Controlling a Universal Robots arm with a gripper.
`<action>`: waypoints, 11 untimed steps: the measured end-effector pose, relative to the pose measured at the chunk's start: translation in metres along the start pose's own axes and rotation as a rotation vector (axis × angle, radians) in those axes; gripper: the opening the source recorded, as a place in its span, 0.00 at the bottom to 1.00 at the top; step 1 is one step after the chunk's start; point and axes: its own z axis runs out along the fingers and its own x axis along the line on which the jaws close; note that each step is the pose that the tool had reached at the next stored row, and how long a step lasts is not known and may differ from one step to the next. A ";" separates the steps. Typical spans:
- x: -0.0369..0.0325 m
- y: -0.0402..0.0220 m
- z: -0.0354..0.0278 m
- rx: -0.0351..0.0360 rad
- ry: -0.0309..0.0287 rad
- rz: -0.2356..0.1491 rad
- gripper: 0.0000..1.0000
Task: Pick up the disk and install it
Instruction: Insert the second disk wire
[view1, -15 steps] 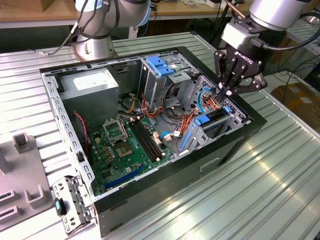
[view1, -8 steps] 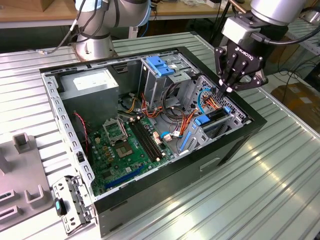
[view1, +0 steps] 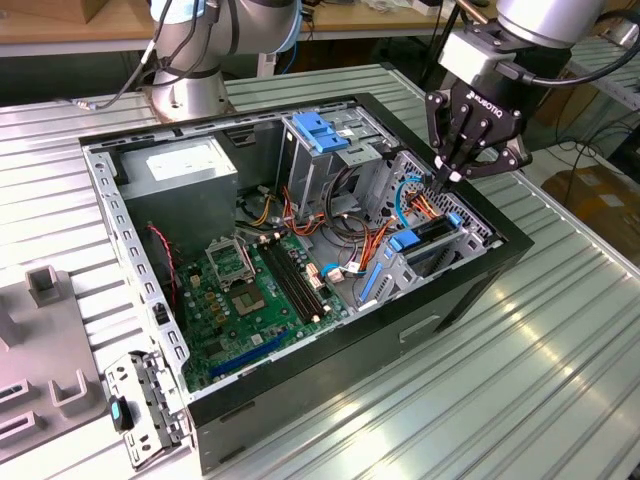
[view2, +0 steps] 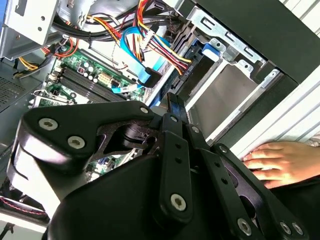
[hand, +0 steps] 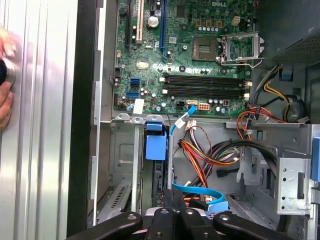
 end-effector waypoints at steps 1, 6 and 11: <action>-0.0001 0.0000 0.0000 0.0000 -0.0001 0.000 0.11; -0.0004 0.0000 0.0000 0.0000 0.0000 0.000 0.11; -0.0057 -0.0002 -0.0001 -0.0003 0.0061 0.000 0.11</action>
